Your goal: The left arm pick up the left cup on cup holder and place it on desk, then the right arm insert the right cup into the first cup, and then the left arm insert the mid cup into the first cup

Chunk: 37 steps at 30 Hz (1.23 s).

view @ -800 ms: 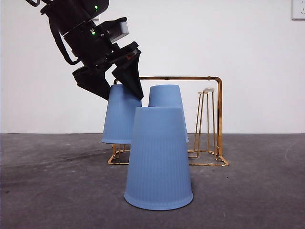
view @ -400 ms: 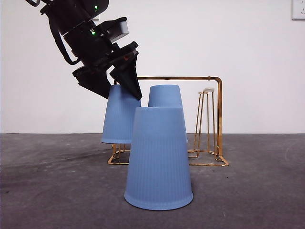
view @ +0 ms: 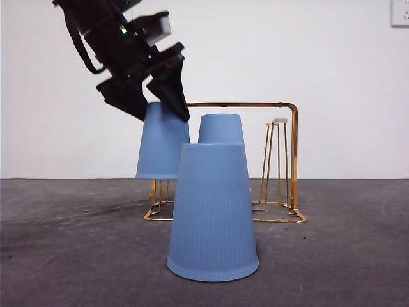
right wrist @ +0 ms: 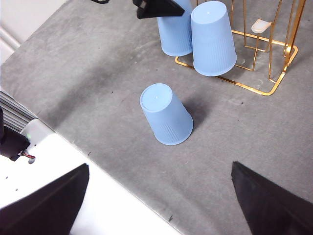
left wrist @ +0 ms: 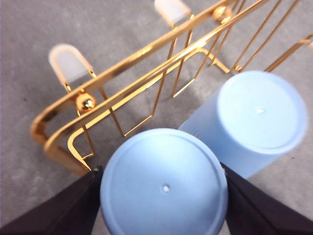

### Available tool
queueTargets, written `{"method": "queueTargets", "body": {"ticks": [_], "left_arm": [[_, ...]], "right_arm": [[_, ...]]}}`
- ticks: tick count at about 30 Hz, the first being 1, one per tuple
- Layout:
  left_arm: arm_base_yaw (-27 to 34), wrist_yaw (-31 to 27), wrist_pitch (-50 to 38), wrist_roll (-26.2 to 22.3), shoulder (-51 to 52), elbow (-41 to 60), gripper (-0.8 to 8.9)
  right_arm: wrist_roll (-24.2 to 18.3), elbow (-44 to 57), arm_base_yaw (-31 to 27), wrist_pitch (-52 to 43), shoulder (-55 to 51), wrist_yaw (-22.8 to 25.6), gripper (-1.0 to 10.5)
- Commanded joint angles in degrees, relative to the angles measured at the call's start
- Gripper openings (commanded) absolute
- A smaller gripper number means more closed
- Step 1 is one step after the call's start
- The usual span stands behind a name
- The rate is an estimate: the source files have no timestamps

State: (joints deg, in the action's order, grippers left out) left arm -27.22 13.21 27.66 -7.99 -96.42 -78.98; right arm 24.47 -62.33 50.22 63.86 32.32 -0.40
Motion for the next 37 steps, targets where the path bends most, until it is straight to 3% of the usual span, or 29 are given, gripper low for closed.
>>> {"method": "queueTargets", "body": {"ticks": [1, 15, 21, 28, 37], "left_arm": [[-0.17, -0.11, -0.33, -0.33, 1.66, -1.77, 2.99], [-0.17, -0.13, 1.31, 0.00, 14.27, -1.77, 2.99], [-1.18, 0.98, 8.96, 3.34, 23.06, -1.77, 3.00], [-7.63, 3.89, 17.42, 7.06, 29.44, -1.75, 3.00], [-17.70, 0.57, 15.04, 9.38, 28.24, 1.57, 3.00]], "right_arm": [[0.61, -1.14, 0.55, -0.33, 0.13, 0.37, 4.7], [0.63, -1.14, 0.55, -0.33, 0.13, 0.44, 4.7], [0.63, -1.14, 0.55, -0.35, 0.13, 0.44, 4.7], [0.61, -1.14, 0.55, -0.81, 0.13, 0.48, 4.7], [0.63, -1.14, 0.55, -0.76, 0.13, 0.46, 4.7]]}}
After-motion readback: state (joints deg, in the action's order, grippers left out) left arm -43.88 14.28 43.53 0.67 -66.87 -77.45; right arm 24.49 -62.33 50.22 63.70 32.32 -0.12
